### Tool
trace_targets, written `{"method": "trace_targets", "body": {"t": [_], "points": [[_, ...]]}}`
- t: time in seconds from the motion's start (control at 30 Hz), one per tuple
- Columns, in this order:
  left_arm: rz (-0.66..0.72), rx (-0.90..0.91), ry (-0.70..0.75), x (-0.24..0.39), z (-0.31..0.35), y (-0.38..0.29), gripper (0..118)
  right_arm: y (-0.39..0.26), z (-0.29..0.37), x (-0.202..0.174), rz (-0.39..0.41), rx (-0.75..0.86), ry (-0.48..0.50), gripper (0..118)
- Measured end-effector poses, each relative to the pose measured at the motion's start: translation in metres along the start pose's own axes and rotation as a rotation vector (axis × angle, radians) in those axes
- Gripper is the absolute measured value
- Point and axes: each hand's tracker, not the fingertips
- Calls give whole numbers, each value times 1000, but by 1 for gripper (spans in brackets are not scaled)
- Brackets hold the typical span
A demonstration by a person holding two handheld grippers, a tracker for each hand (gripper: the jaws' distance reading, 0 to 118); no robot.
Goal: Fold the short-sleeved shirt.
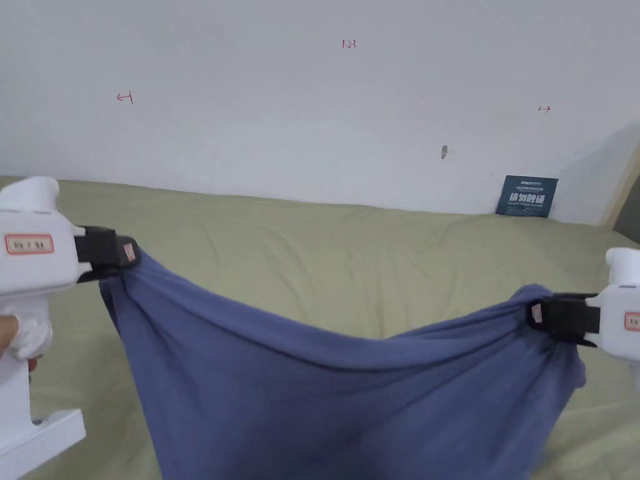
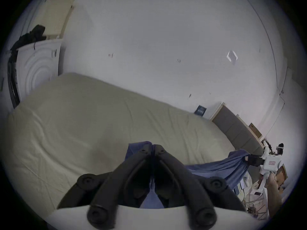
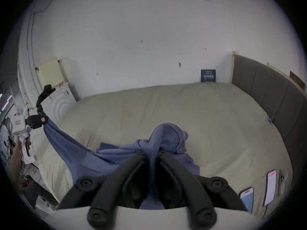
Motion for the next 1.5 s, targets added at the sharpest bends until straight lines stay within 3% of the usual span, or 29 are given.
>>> {"method": "trace_targets", "body": {"t": [0.37, 0.67, 0.77, 0.87, 1.07, 1.23, 1.27, 1.37, 1.5], "points": [[-98, 166, 13, 19, 25, 92, 4, 104, -12, -18, 47, 233, 6, 5], [-112, 237, 19, 23, 11, 152, 4, 157, -33, -19, -5, 352, 12, 5], [-88, 279, 2, 18, 4, 163, 4, 160, -43, -17, -94, 379, 39, 5], [-70, 269, 8, 13, -6, 168, 4, 157, -55, -21, -90, 383, 31, 5], [-76, 227, 51, 11, -11, 158, 4, 140, -82, -28, -27, 333, -5, 5], [-45, 165, 81, 4, -8, 123, 4, 104, -92, -26, -34, 288, -9, 5], [-34, 138, 78, -40, -34, 88, 4, 92, -91, -24, -31, 276, -4, 5], [-9, 89, 78, -67, -38, 51, 4, 56, -85, -18, -5, 235, -2, 5], [38, 33, 68, -60, -12, -18, 4, 5, -66, -1, -49, 176, 16, 5]]}}
